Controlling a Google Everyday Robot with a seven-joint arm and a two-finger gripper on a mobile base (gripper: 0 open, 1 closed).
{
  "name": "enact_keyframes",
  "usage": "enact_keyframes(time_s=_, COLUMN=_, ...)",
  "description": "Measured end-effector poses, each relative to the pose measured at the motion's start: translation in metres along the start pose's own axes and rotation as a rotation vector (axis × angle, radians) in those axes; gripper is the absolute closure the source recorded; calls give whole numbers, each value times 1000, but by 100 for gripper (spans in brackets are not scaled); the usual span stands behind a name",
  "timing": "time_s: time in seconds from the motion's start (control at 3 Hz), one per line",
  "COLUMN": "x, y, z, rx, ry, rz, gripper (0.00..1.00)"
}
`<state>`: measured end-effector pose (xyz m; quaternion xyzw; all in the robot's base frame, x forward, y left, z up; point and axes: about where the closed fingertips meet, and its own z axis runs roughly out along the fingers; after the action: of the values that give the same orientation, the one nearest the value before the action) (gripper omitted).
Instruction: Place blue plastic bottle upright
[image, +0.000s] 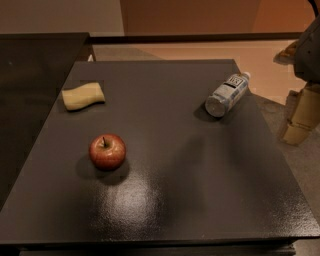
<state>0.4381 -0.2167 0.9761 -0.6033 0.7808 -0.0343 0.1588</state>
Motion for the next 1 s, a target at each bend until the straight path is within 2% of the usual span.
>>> enact_keyframes(time_s=0.67, x=-6, y=-9, z=3, rx=8, ry=-19, rz=-23, gripper=0)
enact_keyframes(time_s=1.0, x=-16, y=-32, z=15, rx=19, ry=-36, rz=-76, gripper=0)
